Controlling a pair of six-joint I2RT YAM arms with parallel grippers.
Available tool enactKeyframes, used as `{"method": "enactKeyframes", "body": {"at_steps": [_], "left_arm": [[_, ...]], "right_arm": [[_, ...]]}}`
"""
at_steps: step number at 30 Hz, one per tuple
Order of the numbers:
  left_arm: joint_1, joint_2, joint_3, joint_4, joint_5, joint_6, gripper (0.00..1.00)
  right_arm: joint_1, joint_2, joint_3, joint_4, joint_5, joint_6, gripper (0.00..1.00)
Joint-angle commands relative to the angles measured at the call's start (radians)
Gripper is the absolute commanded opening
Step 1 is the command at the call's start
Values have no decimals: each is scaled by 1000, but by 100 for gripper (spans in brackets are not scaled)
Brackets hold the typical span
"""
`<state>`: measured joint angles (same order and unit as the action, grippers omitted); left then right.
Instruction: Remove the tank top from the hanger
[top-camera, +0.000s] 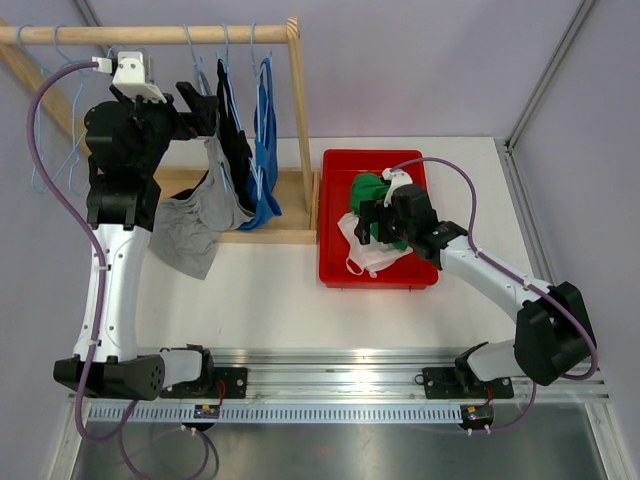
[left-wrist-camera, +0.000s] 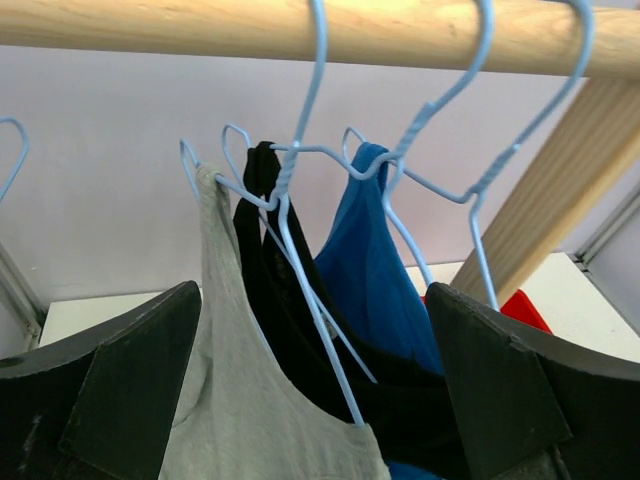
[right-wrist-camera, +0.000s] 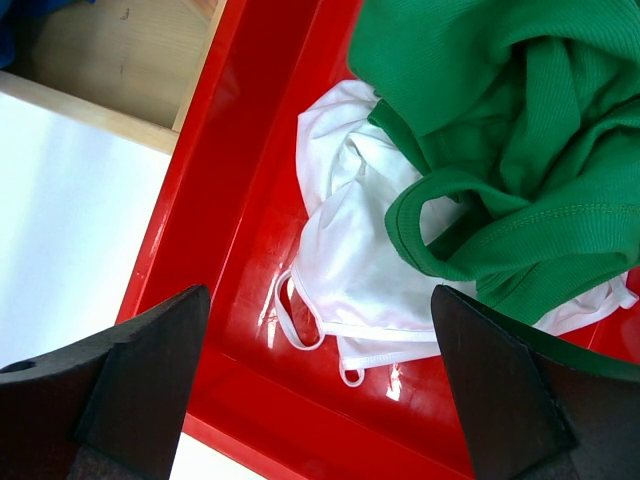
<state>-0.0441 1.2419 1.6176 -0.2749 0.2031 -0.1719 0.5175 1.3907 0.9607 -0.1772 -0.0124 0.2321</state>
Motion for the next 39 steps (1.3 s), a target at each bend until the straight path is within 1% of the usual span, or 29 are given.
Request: {"method": "enactKeyframes", "body": {"at_steps": [1, 5, 14, 15, 16, 17, 20, 21, 22, 24, 25, 28, 29, 31, 32, 37, 39], "left_arm": [[-8, 22, 67, 13, -74, 20, 98], [-16, 71, 99, 13, -100, 22, 97], [-51, 172, 185, -44, -199, 64, 95], [-51, 180, 185, -44, -202, 68, 95], [-51, 183, 185, -46, -243, 71, 94], [-51, 186, 182, -47, -254, 71, 93], [-53, 197, 182, -47, -280, 78, 87], [-53, 203, 180, -47, -281, 81, 84], [-53, 206, 176, -43, -289, 83, 76], [-53, 209, 165, -35, -289, 83, 68], [-53, 209, 163, -30, -275, 83, 60], [-53, 206, 154, -23, -257, 81, 46], [-53, 206, 154, -21, -255, 81, 36], [-53, 205, 153, -21, -257, 80, 27], [-53, 202, 150, -21, -257, 78, 18], [-56, 182, 139, -7, -257, 72, 0], [-56, 177, 143, -3, -258, 71, 0]], "right_arm": [[6, 5, 3, 38, 5, 6, 99], [6, 10, 4, 36, 6, 4, 99], [6, 11, 6, 33, 6, 3, 99], [4, 13, 6, 31, 6, 3, 100], [6, 13, 7, 31, 6, 3, 99], [4, 13, 7, 31, 6, 1, 99], [4, 16, 7, 31, 6, 1, 100], [4, 16, 7, 30, 6, 0, 100], [4, 18, 7, 30, 6, 1, 100], [4, 18, 9, 31, 6, 0, 99], [4, 19, 9, 30, 6, 1, 100], [6, 22, 9, 30, 6, 1, 100], [4, 24, 10, 28, 6, 1, 100], [4, 25, 10, 27, 6, 0, 99], [4, 28, 10, 25, 6, 0, 100], [4, 37, 13, 25, 6, 1, 100], [6, 44, 15, 27, 6, 0, 99]]}}
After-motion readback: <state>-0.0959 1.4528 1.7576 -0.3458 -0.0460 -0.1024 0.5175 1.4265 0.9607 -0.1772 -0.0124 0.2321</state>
